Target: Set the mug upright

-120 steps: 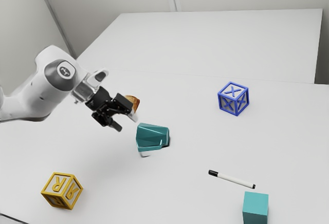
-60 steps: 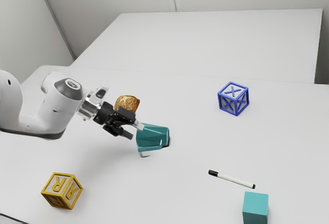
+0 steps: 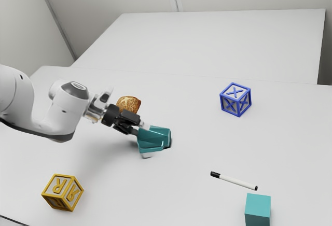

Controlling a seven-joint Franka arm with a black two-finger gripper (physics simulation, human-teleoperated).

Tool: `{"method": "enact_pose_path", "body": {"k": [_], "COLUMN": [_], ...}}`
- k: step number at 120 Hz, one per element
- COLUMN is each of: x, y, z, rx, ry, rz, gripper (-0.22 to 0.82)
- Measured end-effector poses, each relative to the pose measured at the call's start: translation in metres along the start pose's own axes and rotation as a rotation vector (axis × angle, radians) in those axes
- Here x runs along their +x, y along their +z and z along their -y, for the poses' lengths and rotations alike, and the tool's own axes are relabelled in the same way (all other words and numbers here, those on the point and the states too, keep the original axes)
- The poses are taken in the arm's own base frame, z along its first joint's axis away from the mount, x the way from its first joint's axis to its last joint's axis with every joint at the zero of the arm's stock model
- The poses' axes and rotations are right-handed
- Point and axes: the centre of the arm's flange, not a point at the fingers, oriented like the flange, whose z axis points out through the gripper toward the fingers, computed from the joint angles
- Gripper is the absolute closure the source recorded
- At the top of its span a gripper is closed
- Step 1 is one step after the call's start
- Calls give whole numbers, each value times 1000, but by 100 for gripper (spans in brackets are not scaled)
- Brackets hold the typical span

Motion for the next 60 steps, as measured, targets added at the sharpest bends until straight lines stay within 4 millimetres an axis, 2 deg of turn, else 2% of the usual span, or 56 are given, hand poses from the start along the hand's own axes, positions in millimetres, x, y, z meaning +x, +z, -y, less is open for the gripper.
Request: {"method": "enact_pose_path", "body": {"k": [9, 18, 60], "x": [-2, -3, -4], "y": [5, 8, 13], "z": [0, -1, -10], "rx": [-26, -50, -98], "ry": [17, 35, 121], "rz": [9, 18, 36], "gripper": [0, 6, 57]}}
